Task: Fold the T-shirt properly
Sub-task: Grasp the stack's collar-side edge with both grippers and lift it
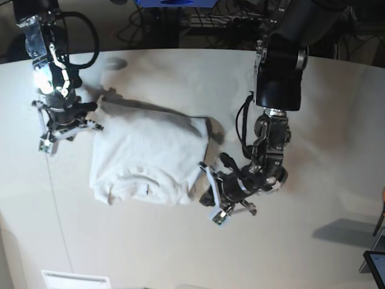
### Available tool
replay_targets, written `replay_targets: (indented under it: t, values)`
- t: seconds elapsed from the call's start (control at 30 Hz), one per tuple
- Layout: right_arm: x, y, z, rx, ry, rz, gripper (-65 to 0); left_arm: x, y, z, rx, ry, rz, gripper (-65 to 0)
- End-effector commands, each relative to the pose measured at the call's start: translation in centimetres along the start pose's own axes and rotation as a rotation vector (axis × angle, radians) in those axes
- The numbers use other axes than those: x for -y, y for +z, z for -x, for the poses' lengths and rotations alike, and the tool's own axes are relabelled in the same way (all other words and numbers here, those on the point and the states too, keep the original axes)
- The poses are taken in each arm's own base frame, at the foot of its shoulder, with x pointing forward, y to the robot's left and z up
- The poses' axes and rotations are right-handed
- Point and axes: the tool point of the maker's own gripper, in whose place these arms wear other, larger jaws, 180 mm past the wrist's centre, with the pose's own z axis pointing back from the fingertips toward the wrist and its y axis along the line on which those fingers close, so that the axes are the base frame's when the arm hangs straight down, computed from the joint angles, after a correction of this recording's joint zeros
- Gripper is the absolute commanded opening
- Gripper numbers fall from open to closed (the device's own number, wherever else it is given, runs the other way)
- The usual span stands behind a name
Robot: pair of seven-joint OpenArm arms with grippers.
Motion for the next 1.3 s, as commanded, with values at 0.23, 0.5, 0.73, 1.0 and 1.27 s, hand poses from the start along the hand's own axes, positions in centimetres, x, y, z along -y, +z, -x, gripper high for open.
replay_targets:
  t: [0.23, 0.5, 0.73, 1.0, 1.27]
  values:
    - [-4.0, 2.8, -0.8, 0.172, 0.057, -0.155, -63.4, 4.4, 7.4, -3.1, 0.3, 0.016, -0.044, -65.0]
    - [-6.1, 4.3, 1.0, 0.209, 0.082, -0.233, -63.4, 9.2, 10.7, -3.3, 0.463, 0.098, 0.032, -65.0]
    - [-9.2, 5.2, 1.3, 0.231, 0.096, -0.32, -63.4, 10.0, 10.6, -2.5, 0.452, 0.129, 0.053, -65.0]
    - [-10.7, 5.1, 1.6, 0.224, 0.114, -0.36, -63.4, 14.3, 5.7, 0.8, 0.359, 0.143, 0.192, -65.0]
    - [-8.8, 2.8, 4.6, 0.147, 0.165, -0.291, -63.4, 14.3, 3.5, 5.2, 0.243, 0.168, 0.207, -65.0]
